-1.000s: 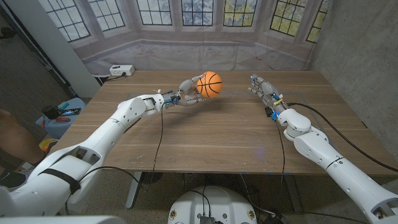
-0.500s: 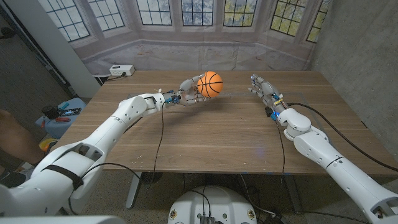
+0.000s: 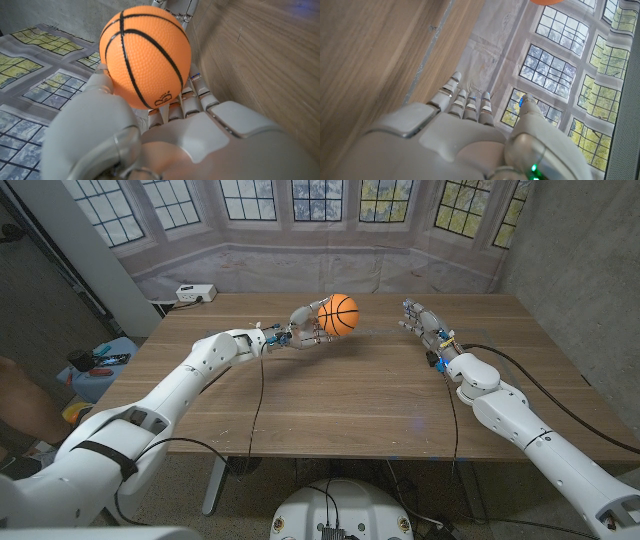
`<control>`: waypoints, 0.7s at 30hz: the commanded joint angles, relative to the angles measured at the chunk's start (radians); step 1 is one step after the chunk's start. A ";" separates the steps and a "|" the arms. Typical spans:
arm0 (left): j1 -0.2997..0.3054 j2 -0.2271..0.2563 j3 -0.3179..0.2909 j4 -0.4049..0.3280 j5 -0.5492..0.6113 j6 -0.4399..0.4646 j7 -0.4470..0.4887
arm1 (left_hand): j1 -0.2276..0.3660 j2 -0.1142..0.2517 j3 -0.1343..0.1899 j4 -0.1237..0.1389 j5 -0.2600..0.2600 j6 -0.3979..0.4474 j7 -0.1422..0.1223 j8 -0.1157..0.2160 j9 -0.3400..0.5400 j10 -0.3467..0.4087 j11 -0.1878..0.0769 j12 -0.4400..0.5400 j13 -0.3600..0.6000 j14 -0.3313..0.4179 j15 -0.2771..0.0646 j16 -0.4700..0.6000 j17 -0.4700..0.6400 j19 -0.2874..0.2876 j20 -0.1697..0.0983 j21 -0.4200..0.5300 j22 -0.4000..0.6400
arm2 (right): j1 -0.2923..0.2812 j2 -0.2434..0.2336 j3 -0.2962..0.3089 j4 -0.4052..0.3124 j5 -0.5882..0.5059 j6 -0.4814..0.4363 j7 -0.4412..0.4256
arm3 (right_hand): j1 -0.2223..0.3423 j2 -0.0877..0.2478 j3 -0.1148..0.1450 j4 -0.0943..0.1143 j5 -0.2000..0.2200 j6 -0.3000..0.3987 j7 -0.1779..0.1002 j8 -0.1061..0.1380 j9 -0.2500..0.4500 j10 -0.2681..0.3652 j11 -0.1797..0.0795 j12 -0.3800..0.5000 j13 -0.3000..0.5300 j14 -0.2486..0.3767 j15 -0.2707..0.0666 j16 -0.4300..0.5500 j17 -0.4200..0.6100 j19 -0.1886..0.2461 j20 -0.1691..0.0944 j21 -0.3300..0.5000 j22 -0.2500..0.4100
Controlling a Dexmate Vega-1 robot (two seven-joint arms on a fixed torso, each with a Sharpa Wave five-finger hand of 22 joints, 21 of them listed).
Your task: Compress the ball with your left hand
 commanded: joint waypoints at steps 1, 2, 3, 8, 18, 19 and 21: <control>0.009 0.000 -0.011 -0.009 -0.006 0.003 -0.008 | -0.008 0.000 0.004 -0.006 0.001 -0.003 -0.010 -0.004 -0.002 -0.002 0.015 -0.002 -0.001 -0.009 0.007 -0.005 0.000 -0.006 0.004 -0.009 0.002 | -0.006 -0.006 0.003 -0.012 0.001 -0.002 -0.001 | 0.005 0.001 0.006 -0.003 0.000 0.008 -0.002 -0.002 0.003 0.004 0.000 0.001 0.005 0.003 0.008 0.004 0.002 0.002 0.004 0.009 0.002; 0.012 0.001 -0.012 -0.012 -0.008 0.005 -0.007 | -0.009 0.000 0.003 -0.006 0.001 -0.007 -0.013 -0.005 -0.002 -0.005 0.018 -0.003 -0.001 -0.011 0.009 -0.006 -0.001 -0.008 0.005 -0.010 0.002 | -0.006 -0.007 0.002 -0.014 0.000 -0.004 0.000 | 0.005 0.001 0.006 -0.003 0.000 0.008 -0.003 -0.002 0.003 0.004 0.000 0.001 0.005 0.003 0.008 0.005 0.002 0.002 0.005 0.009 0.002; 0.013 0.001 -0.012 -0.012 -0.009 0.004 -0.008 | -0.010 0.000 0.003 -0.007 0.001 -0.011 -0.015 -0.007 -0.003 -0.007 0.018 -0.004 -0.001 -0.013 0.010 -0.007 -0.001 -0.009 0.007 -0.011 0.002 | -0.006 -0.008 0.002 -0.014 0.001 -0.005 0.000 | 0.005 0.001 0.006 -0.003 0.000 0.007 -0.002 -0.002 0.003 0.005 0.000 0.001 0.005 0.003 0.007 0.004 0.002 0.002 0.005 0.009 0.002; 0.019 -0.001 -0.018 -0.014 -0.017 0.005 -0.006 | -0.017 -0.001 0.002 -0.006 0.000 -0.011 -0.028 -0.006 -0.005 -0.009 0.023 -0.005 -0.001 -0.017 0.015 -0.009 -0.002 -0.013 0.009 -0.015 0.003 | -0.003 -0.010 0.001 -0.014 0.003 -0.010 0.005 | 0.005 0.001 0.006 -0.003 0.000 0.008 -0.002 -0.002 0.003 0.004 0.001 0.001 0.005 0.002 0.007 0.004 0.002 0.002 0.005 0.009 0.002; 0.019 -0.005 -0.021 -0.003 -0.021 0.005 -0.002 | -0.021 0.001 0.003 -0.007 0.000 -0.002 -0.033 -0.002 -0.008 -0.009 0.022 -0.004 -0.002 -0.018 0.016 -0.010 -0.003 -0.014 0.011 -0.018 0.003 | 0.021 0.000 -0.008 0.014 0.009 -0.015 0.023 | 0.005 0.001 0.006 -0.002 0.000 0.007 -0.003 -0.002 0.003 0.004 0.001 0.001 0.005 0.003 0.007 0.004 0.002 0.003 0.006 0.009 0.002; 0.017 -0.006 -0.021 0.001 -0.021 0.003 -0.004 | -0.022 0.001 0.003 -0.007 0.000 0.000 -0.031 -0.002 -0.009 -0.009 0.021 -0.004 -0.002 -0.018 0.016 -0.010 -0.003 -0.014 0.011 -0.018 0.003 | 0.024 0.002 -0.009 0.019 0.010 -0.015 0.025 | 0.005 0.001 0.006 -0.002 0.000 0.008 -0.003 -0.002 0.003 0.004 0.001 0.001 0.005 0.003 0.008 0.005 0.002 0.003 0.007 0.009 0.002; 0.014 -0.009 -0.021 0.010 -0.020 0.002 -0.004 | -0.022 0.003 0.004 -0.008 0.000 0.003 -0.029 -0.001 -0.009 -0.008 0.022 -0.004 -0.002 -0.019 0.016 -0.010 -0.003 -0.014 0.012 -0.019 0.003 | 0.030 0.005 -0.012 0.028 0.012 -0.017 0.028 | 0.005 0.001 0.006 -0.002 0.000 0.008 -0.002 -0.002 0.003 0.004 0.001 0.001 0.005 0.003 0.008 0.005 0.002 0.003 0.007 0.009 0.002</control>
